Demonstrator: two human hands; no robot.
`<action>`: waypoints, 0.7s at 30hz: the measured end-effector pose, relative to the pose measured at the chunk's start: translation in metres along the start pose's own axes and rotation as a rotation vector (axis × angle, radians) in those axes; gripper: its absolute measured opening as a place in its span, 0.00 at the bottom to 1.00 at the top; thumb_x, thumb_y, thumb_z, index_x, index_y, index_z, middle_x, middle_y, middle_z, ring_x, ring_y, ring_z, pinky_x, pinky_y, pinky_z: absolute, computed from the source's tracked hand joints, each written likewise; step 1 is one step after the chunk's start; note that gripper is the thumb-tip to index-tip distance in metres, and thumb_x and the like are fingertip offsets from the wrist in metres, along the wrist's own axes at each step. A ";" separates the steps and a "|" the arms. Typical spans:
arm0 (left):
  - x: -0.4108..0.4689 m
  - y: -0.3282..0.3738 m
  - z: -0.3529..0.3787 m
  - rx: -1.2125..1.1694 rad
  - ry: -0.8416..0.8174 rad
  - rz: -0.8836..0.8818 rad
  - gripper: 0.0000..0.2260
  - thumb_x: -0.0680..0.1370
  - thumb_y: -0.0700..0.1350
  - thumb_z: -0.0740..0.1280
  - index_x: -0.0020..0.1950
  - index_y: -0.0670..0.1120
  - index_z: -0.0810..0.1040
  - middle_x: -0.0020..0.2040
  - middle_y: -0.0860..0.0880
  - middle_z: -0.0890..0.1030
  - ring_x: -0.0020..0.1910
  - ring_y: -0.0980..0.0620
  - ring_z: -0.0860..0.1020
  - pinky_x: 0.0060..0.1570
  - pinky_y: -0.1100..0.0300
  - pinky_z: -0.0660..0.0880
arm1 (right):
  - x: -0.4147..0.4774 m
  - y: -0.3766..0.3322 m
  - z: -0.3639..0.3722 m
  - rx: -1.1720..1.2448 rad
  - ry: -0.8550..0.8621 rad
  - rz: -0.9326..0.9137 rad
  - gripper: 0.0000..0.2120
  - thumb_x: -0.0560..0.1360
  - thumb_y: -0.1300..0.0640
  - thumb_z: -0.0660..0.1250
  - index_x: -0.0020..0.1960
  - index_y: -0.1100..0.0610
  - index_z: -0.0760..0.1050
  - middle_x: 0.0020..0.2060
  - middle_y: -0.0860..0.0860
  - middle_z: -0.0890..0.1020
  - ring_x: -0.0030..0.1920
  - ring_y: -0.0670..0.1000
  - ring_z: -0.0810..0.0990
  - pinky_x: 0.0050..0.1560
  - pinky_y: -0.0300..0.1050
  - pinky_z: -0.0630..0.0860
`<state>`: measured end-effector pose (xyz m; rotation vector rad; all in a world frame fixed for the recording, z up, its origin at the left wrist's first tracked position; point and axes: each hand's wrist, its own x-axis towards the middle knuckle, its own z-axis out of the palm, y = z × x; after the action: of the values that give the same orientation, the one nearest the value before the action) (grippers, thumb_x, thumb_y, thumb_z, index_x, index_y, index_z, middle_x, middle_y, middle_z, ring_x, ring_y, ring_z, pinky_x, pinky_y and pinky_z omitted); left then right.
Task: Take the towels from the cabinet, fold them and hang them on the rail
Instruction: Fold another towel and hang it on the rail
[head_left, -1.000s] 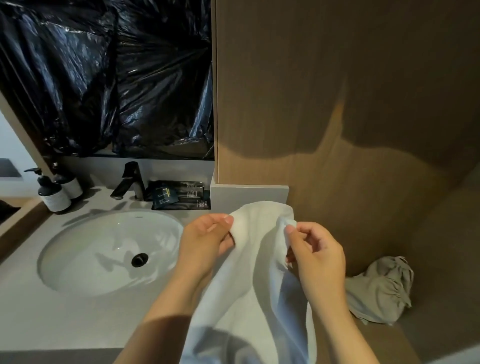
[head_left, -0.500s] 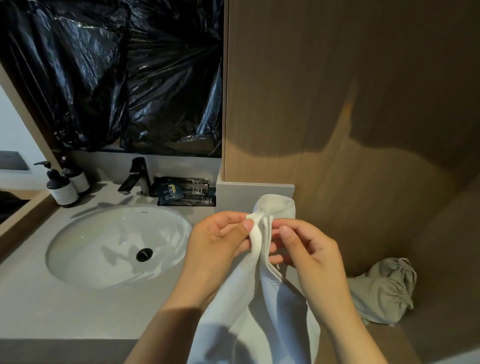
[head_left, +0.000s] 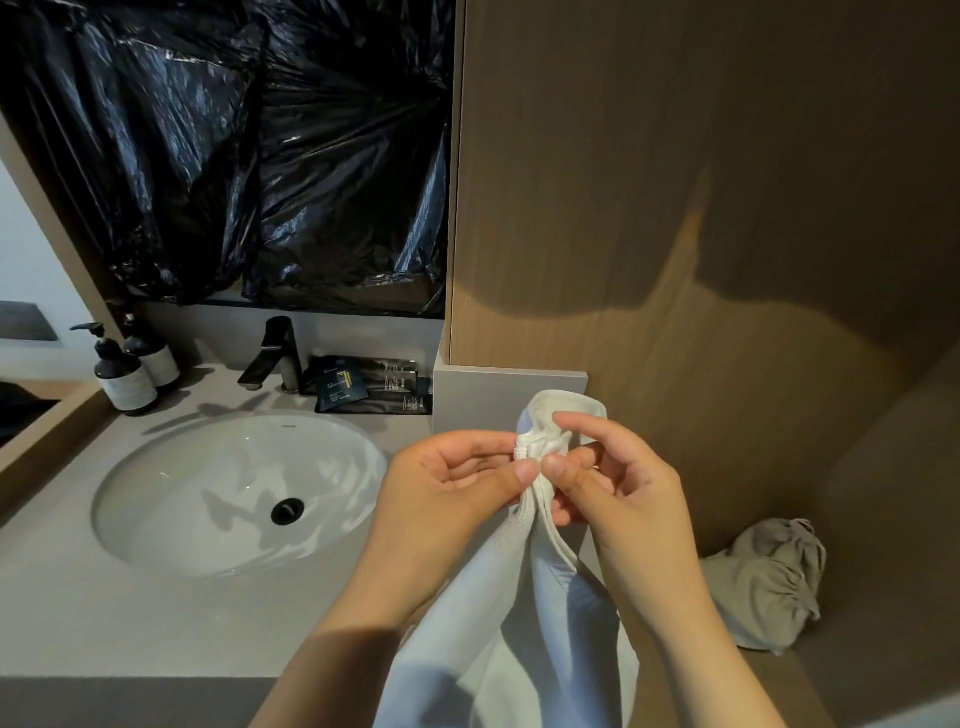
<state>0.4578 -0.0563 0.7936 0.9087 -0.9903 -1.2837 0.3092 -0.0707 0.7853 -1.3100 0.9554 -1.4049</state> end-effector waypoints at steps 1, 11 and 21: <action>-0.001 0.001 -0.001 -0.008 0.004 0.004 0.13 0.65 0.37 0.73 0.49 0.37 0.82 0.41 0.40 0.85 0.38 0.49 0.84 0.40 0.63 0.79 | -0.001 -0.001 0.001 0.006 -0.006 -0.001 0.14 0.69 0.62 0.72 0.54 0.59 0.79 0.32 0.56 0.77 0.27 0.52 0.77 0.33 0.39 0.78; -0.006 0.014 -0.003 0.134 0.016 0.104 0.09 0.68 0.29 0.73 0.46 0.39 0.83 0.41 0.40 0.85 0.40 0.47 0.84 0.43 0.62 0.81 | -0.005 -0.001 0.001 0.059 -0.093 -0.011 0.07 0.68 0.56 0.71 0.47 0.53 0.79 0.31 0.52 0.80 0.29 0.51 0.79 0.36 0.41 0.79; -0.006 0.035 -0.016 0.147 -0.022 0.191 0.13 0.62 0.35 0.75 0.46 0.39 0.82 0.41 0.41 0.85 0.39 0.49 0.83 0.46 0.62 0.81 | 0.014 -0.019 -0.037 -0.293 -0.312 0.103 0.15 0.70 0.49 0.71 0.57 0.42 0.78 0.32 0.57 0.83 0.29 0.54 0.82 0.31 0.41 0.78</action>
<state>0.4844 -0.0479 0.8213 0.8898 -1.1715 -1.0723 0.2706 -0.0824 0.8030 -1.6165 1.0228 -0.9689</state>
